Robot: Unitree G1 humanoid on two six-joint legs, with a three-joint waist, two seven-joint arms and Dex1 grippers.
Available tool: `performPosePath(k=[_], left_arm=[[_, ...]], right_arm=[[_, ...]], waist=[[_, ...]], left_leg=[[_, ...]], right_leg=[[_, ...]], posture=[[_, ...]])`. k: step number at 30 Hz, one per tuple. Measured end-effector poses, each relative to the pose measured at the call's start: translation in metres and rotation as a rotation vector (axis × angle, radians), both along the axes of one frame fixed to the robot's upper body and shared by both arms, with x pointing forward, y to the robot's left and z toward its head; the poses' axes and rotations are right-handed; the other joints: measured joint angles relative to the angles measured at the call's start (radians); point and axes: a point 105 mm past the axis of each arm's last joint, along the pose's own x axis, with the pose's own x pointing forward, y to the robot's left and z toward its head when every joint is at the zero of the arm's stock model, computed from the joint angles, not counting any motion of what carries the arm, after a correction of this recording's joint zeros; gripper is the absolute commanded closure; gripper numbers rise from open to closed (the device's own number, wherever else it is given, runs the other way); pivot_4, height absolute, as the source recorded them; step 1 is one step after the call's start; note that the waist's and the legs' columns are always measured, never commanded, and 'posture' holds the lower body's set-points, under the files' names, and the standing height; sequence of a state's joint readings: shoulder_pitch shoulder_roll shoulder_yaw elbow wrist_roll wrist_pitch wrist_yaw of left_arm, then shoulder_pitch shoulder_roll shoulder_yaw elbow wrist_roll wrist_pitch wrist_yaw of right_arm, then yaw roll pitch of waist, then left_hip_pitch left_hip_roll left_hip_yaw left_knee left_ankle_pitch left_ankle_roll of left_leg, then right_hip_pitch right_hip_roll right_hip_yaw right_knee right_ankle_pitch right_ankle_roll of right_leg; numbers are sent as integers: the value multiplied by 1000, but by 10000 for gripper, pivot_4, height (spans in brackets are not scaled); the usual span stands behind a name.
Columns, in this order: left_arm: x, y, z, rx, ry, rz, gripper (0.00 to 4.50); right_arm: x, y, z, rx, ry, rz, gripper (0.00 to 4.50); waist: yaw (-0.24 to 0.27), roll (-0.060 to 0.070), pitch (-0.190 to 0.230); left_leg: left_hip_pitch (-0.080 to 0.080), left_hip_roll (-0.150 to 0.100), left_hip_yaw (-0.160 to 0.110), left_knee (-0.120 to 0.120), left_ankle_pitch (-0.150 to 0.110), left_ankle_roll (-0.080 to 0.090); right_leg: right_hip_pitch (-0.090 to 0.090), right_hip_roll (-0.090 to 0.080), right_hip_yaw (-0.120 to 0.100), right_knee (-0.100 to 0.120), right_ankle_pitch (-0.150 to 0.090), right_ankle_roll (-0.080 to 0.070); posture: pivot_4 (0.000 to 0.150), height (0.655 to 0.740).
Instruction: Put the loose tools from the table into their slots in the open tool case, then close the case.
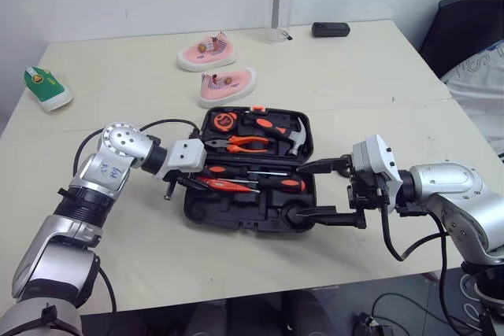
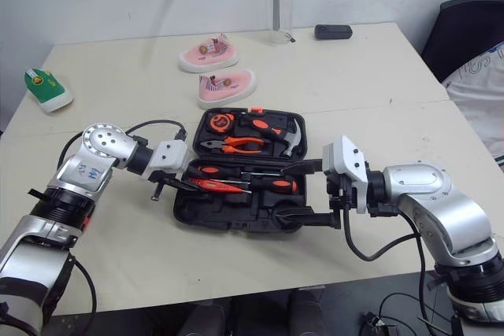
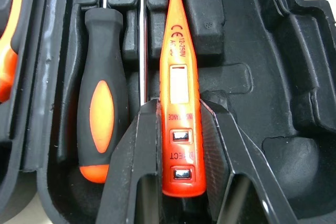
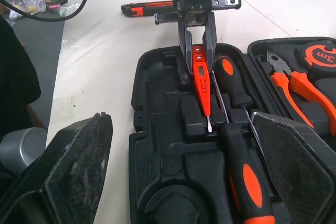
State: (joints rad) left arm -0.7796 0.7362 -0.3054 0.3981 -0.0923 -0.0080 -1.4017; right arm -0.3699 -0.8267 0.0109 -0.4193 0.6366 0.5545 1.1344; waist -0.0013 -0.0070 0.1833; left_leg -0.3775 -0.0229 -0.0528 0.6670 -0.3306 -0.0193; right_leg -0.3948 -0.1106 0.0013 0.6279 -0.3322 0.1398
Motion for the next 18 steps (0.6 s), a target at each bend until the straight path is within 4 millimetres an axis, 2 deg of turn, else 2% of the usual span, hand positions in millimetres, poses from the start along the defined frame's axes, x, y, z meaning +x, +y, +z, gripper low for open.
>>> performPosePath(k=[11, 13, 18], left_arm=[[0, 1, 0, 9, -22, -19, 41150], [0, 1, 0, 7, -14, -13, 30920], [-5, 13, 7, -5, 44, 32, 9553]], right_arm=[[0, 0, 0, 0, 0, 0, 0], [0, 0, 0, 0, 0, 0, 0], [0, 0, 0, 1, 0, 0, 0]], waist=[[-1, 0, 0], [-1, 0, 0], [-5, 0, 0]], left_leg=[[0, 0, 0, 0, 0, 0], [0, 0, 0, 0, 0, 0], [0, 1, 1, -1, 0, 0]], right_leg=[[0, 0, 0, 0, 0, 0], [0, 0, 0, 0, 0, 0], [-1, 0, 0, 0, 0, 0]], posture=[[1500, 7269], [1500, 7269], [1500, 7269]])
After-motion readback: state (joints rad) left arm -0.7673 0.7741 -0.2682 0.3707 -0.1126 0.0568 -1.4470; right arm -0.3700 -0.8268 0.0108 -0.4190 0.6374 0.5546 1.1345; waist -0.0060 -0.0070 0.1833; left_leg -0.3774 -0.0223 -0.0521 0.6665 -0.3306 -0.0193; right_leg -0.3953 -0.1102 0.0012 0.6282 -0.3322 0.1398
